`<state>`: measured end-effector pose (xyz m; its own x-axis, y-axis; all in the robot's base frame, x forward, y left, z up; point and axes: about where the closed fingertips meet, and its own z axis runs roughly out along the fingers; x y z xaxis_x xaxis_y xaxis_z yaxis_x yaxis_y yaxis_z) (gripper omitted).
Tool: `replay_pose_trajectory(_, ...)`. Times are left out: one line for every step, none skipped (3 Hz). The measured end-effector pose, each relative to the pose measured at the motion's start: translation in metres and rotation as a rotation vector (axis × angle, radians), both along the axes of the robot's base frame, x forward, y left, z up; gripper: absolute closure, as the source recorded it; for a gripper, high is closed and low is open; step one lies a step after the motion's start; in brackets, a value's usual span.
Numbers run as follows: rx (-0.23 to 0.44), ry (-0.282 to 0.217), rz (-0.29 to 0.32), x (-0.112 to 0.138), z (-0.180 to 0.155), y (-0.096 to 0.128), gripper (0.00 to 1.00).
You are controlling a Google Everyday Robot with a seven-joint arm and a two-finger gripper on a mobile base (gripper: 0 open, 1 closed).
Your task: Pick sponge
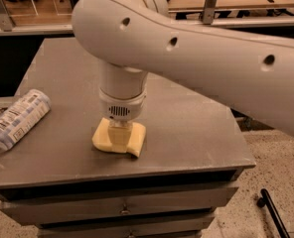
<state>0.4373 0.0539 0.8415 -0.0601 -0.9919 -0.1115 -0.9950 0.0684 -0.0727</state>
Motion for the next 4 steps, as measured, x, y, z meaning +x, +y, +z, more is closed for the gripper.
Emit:
replay_pose_trajectory(0.001, -0.004, 0.000, 0.000, 0.002, 0.000, 0.70)
replay_pose_trajectory(0.002, -0.009, 0.000, -0.001, 0.003, 0.000, 0.93)
replay_pose_trajectory(0.050, -0.059, 0.031, -0.004, 0.030, -0.002, 1.00)
replay_pose_trajectory(0.110, -0.162, 0.064, -0.015, 0.081, -0.008, 1.00)
